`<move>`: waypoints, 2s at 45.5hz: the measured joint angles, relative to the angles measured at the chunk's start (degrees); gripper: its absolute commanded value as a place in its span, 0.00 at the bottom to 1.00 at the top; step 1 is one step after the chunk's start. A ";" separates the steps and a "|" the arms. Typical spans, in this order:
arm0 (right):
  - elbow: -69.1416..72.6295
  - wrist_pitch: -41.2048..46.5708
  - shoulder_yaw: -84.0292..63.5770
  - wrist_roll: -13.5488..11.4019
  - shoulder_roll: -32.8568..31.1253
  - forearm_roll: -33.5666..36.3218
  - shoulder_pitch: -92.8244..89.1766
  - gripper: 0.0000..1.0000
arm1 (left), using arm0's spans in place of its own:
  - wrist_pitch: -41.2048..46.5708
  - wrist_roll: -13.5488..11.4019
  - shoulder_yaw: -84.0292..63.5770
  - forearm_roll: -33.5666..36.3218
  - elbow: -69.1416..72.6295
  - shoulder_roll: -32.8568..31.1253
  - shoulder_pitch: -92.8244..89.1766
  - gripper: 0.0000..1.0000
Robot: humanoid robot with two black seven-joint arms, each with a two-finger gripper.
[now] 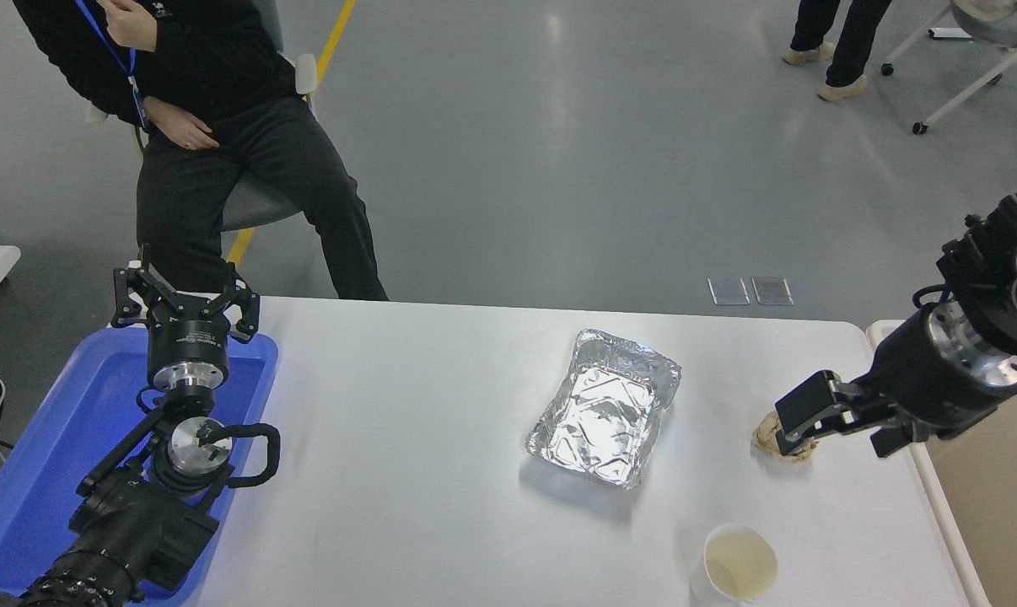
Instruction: Pick up paper cup place in dustbin
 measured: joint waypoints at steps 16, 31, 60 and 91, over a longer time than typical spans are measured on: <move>0.03 -7.56 1.06 0.21 1.38 1.87 -7.97 1.00 | 0.00 0.00 0.00 0.00 0.00 0.00 0.00 0.99; -0.02 -16.64 3.11 0.24 2.01 2.18 -16.16 1.00 | 0.00 0.00 -0.01 0.00 0.00 0.00 0.00 0.99; -2.92 -29.37 7.44 0.25 1.91 0.94 -30.87 1.00 | 0.00 0.00 0.00 0.00 0.00 0.00 0.00 0.99; -6.45 -33.23 8.24 0.25 2.01 -1.55 -36.74 0.62 | 0.00 0.00 0.00 0.00 0.00 0.00 0.00 0.99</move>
